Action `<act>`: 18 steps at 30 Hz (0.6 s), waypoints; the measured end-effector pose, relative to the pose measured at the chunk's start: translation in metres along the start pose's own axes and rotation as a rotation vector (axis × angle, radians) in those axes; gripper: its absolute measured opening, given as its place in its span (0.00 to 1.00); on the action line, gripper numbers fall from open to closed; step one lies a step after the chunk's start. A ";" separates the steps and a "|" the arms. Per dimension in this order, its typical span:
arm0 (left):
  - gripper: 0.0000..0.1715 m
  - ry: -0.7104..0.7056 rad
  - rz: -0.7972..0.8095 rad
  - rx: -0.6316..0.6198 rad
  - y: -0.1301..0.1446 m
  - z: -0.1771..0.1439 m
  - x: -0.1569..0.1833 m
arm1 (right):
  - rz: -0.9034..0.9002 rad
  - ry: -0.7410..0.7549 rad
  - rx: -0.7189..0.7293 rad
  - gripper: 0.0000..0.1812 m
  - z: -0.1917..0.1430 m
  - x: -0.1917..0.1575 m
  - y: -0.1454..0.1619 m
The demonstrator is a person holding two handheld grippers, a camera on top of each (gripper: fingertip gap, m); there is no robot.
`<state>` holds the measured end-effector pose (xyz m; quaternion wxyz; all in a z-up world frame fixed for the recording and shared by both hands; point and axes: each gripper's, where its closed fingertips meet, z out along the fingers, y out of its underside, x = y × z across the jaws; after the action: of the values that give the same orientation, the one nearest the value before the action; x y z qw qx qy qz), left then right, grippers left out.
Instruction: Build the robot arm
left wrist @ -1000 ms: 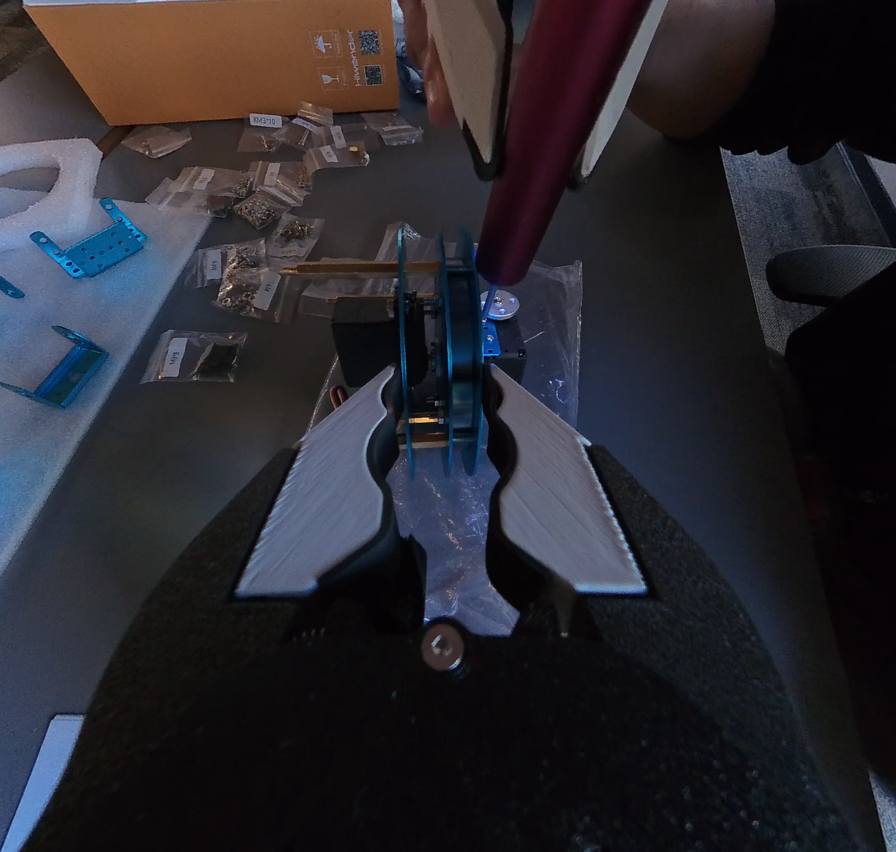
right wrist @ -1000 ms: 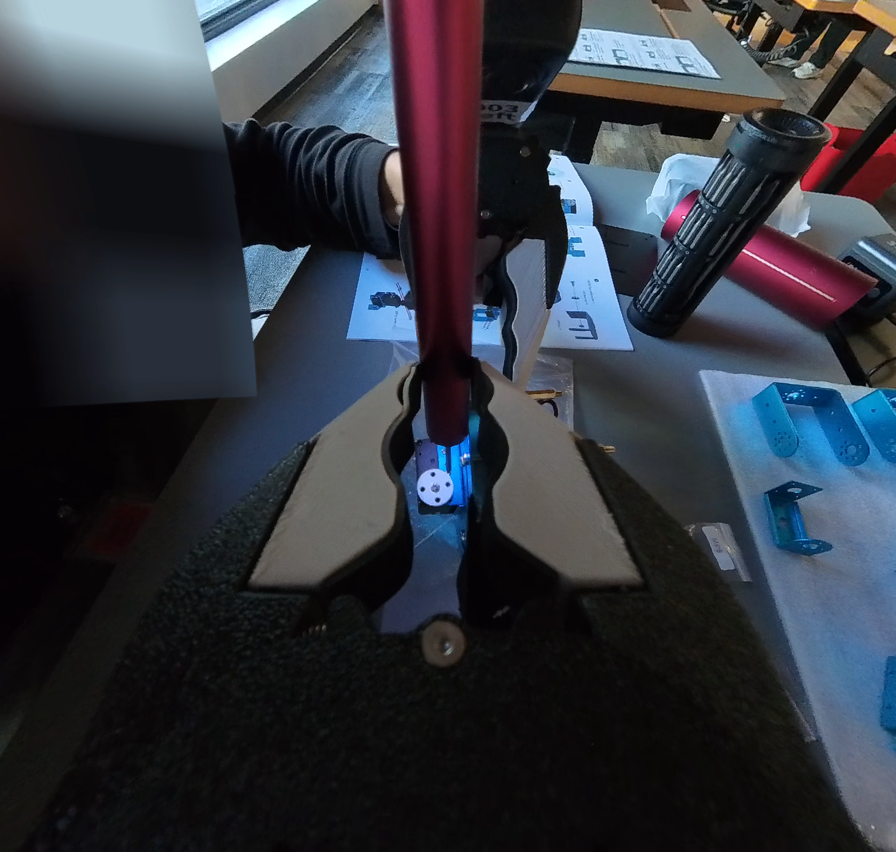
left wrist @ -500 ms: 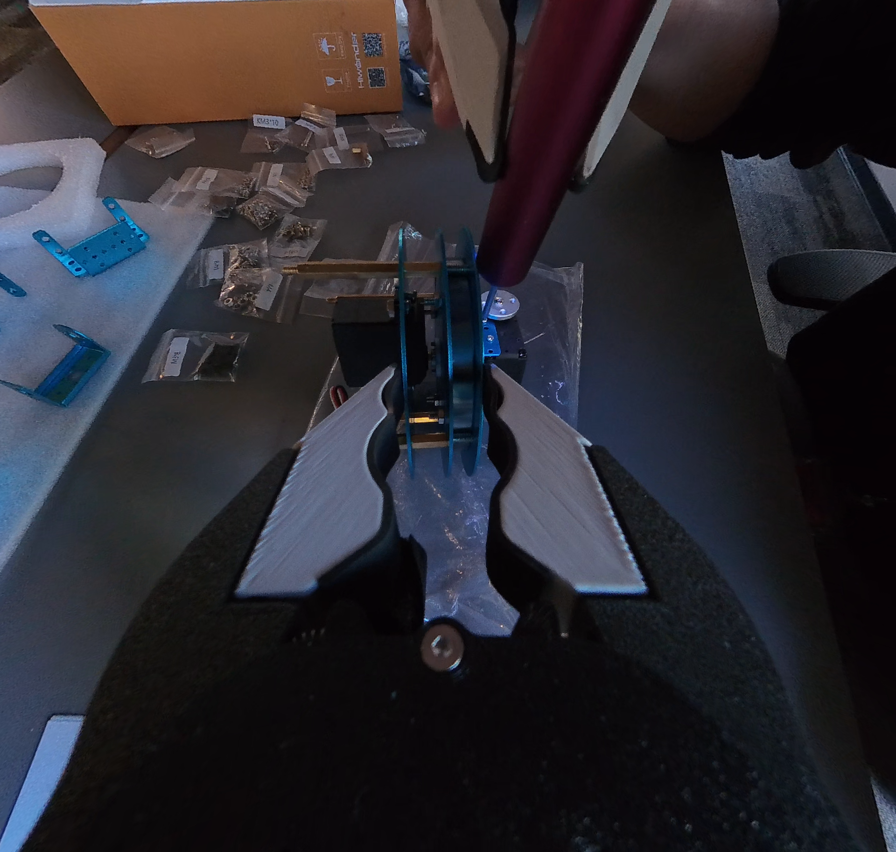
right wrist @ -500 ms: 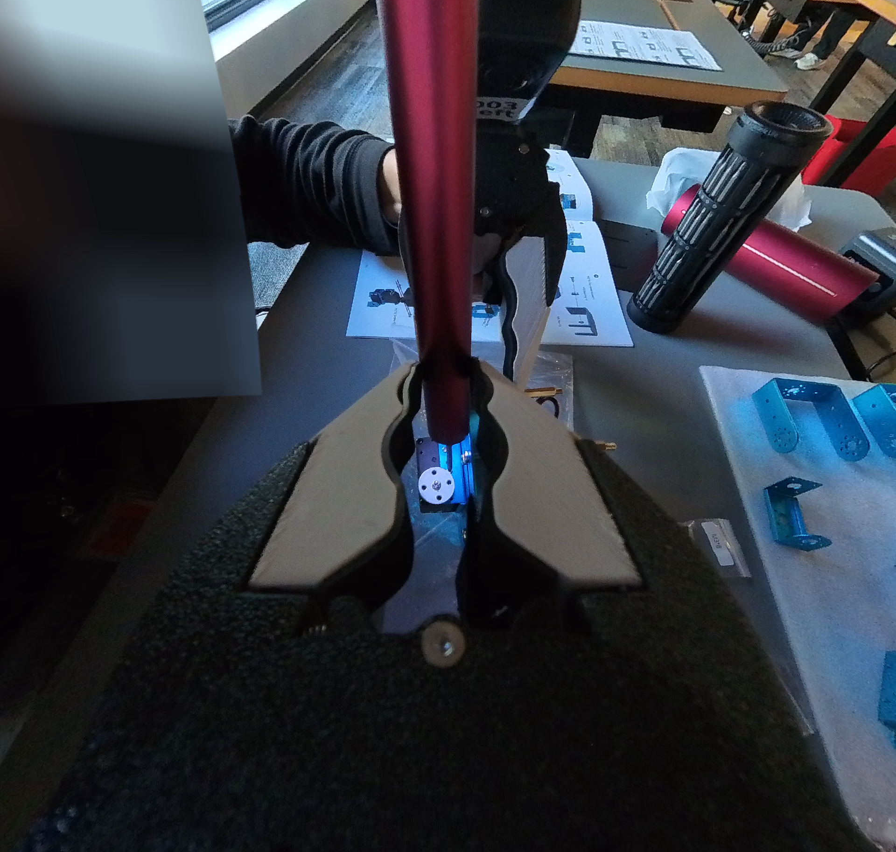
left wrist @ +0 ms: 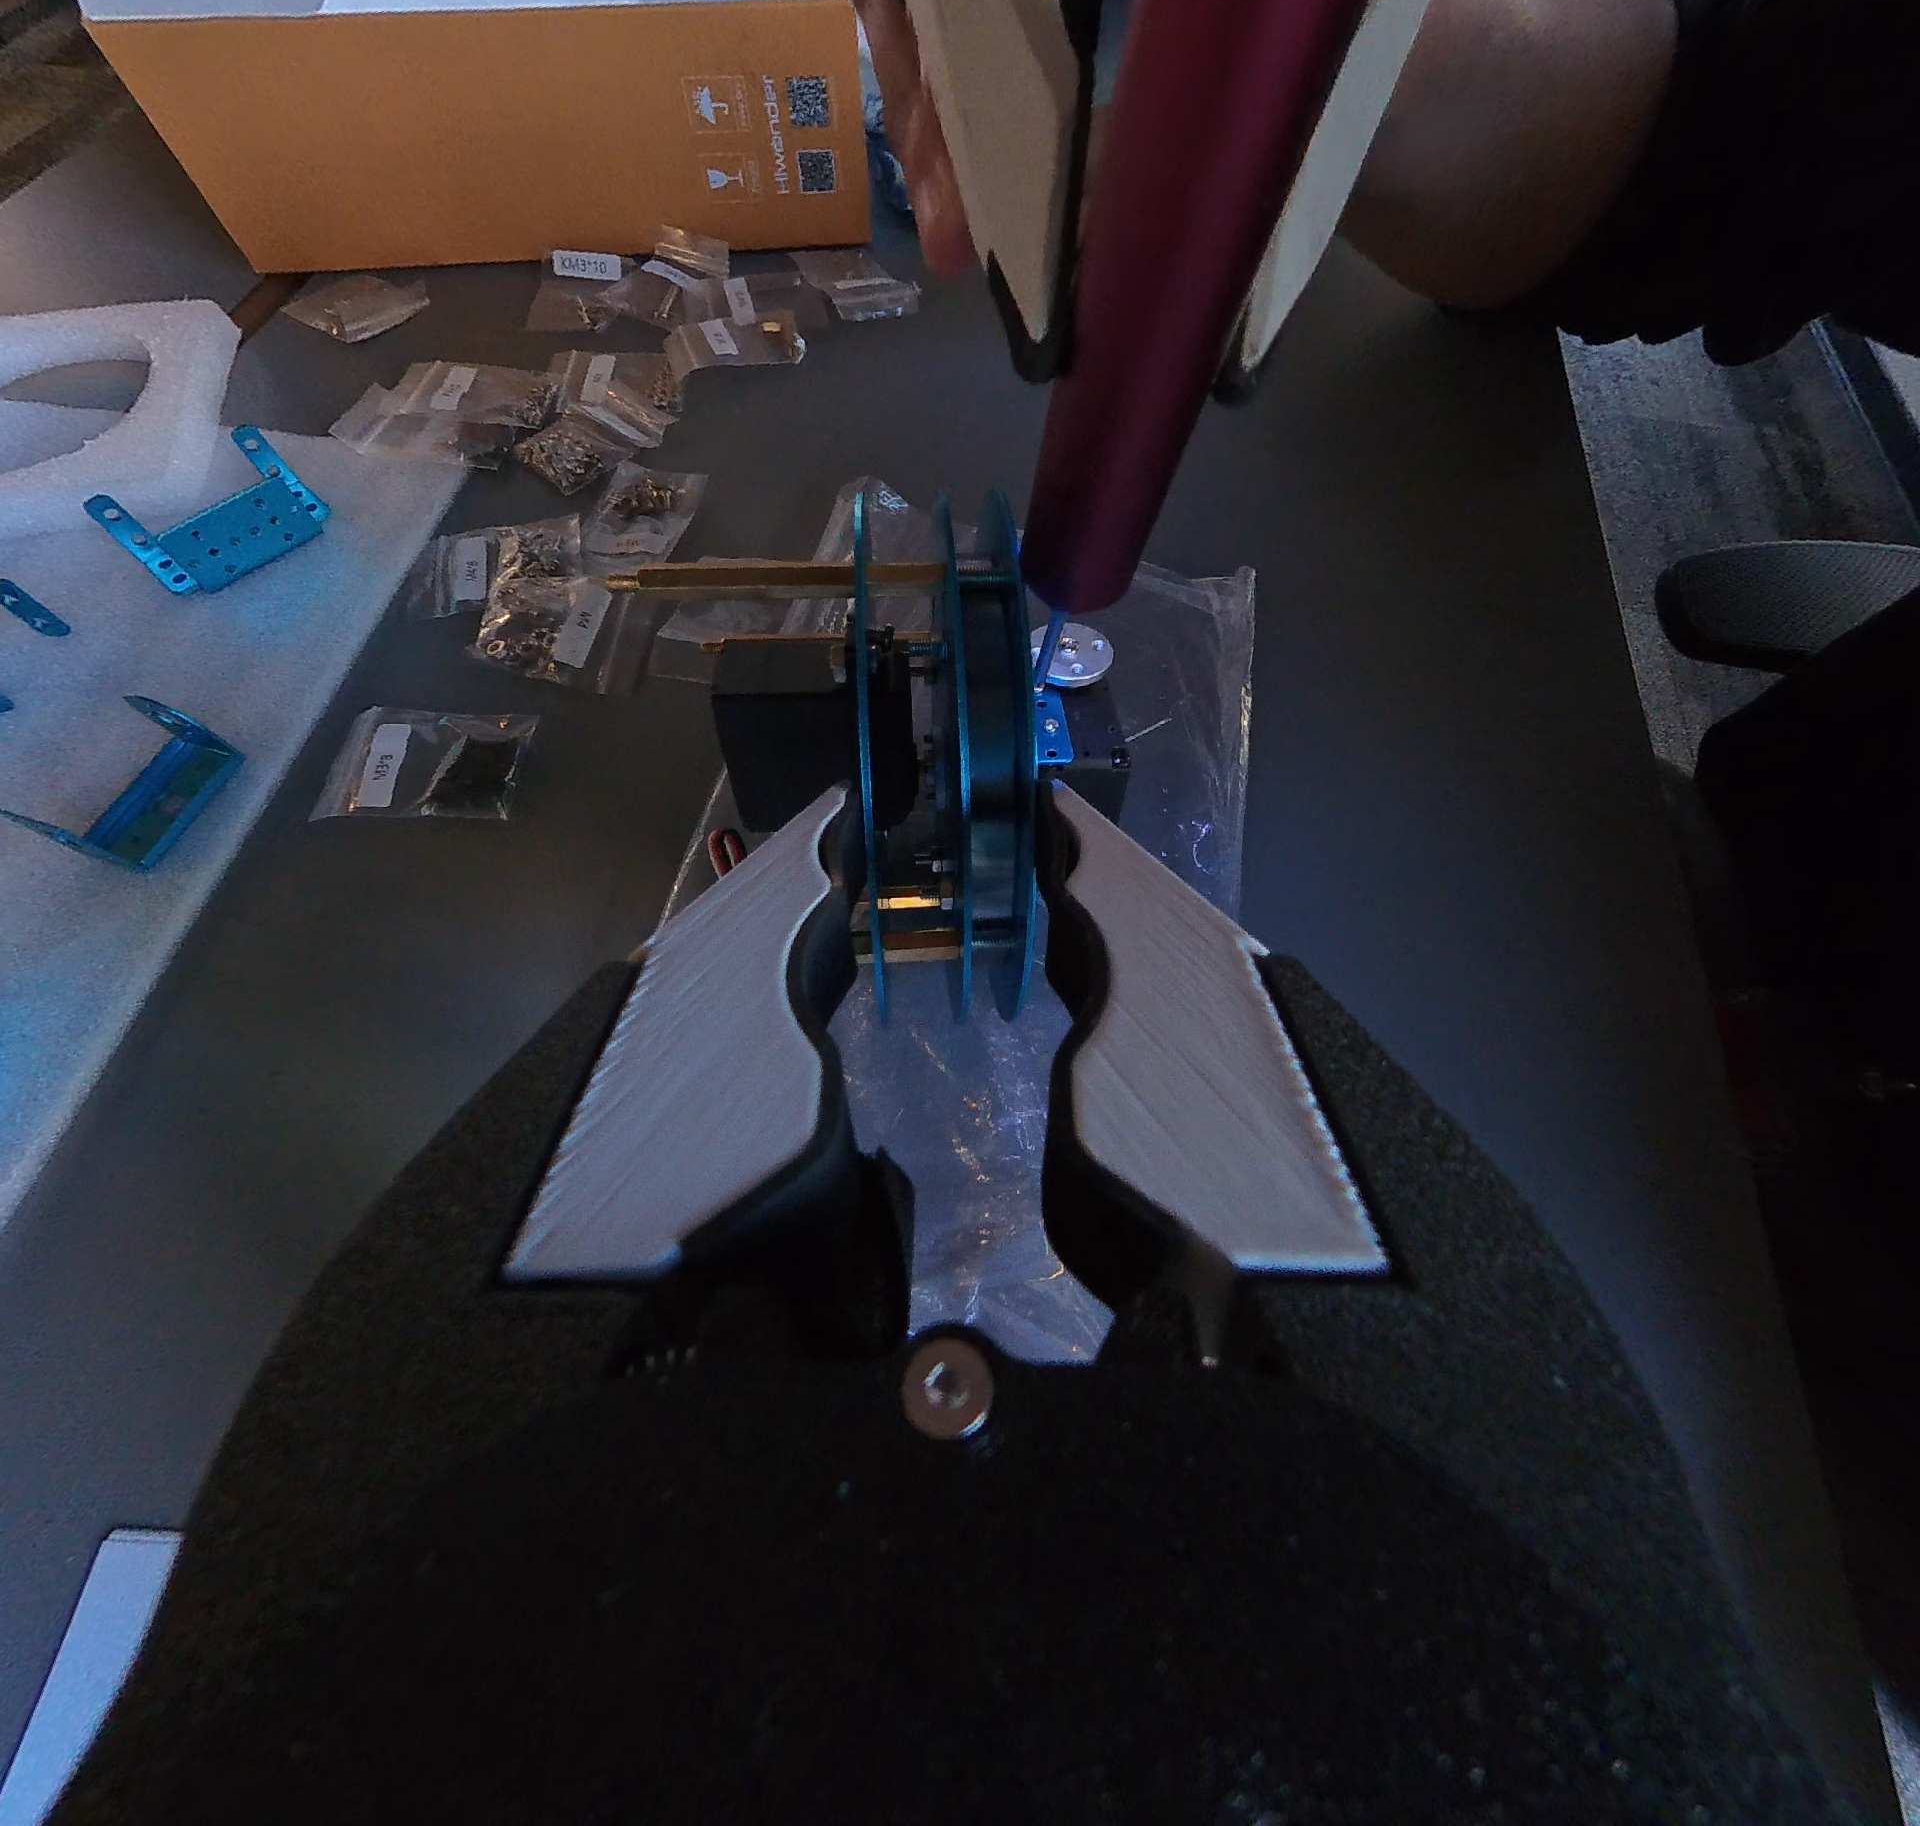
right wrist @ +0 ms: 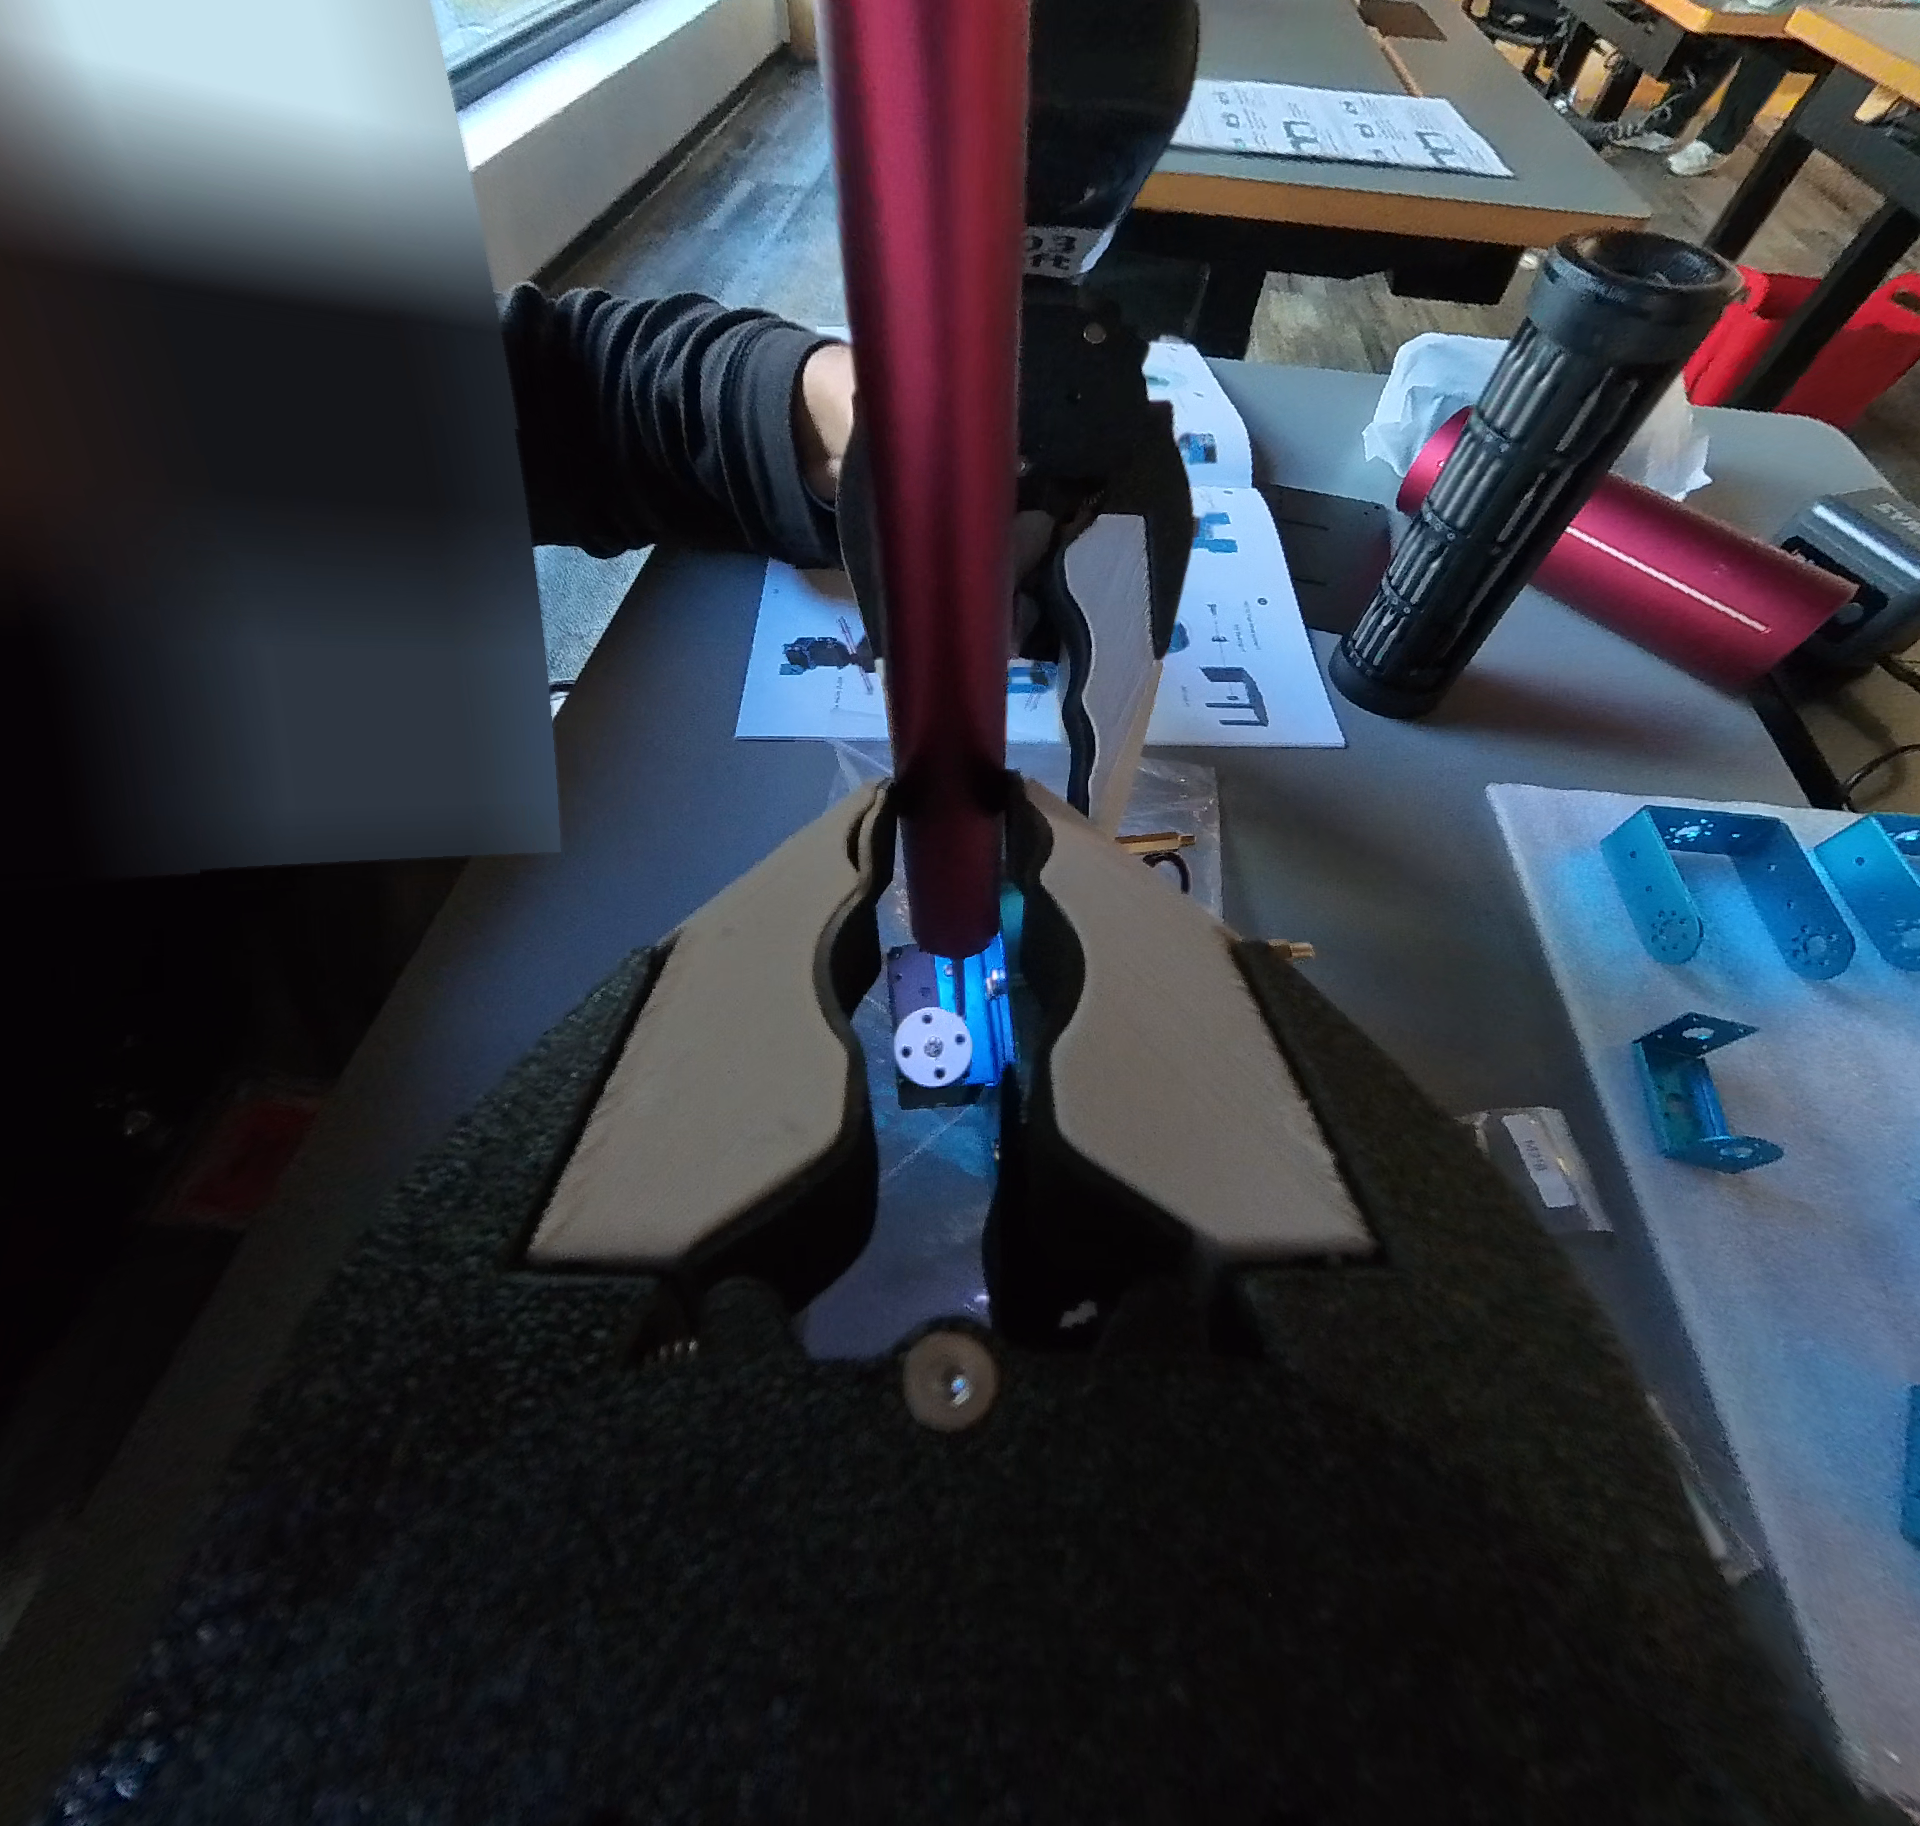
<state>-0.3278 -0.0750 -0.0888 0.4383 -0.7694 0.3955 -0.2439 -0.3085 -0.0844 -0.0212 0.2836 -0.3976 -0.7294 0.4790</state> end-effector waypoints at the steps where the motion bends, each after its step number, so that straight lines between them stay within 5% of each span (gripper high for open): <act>1: 0.18 0.000 -0.002 0.001 0.000 0.000 0.000 | 0.000 -0.003 0.005 0.11 0.000 0.000 0.000; 18: 0.18 -0.003 -0.001 0.001 0.000 0.000 -0.001 | -0.010 0.000 -0.004 0.11 0.001 -0.001 0.001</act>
<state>-0.3282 -0.0743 -0.0892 0.4393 -0.7697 0.3943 -0.2431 -0.3087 -0.0853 -0.0222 0.2849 -0.3945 -0.7325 0.4761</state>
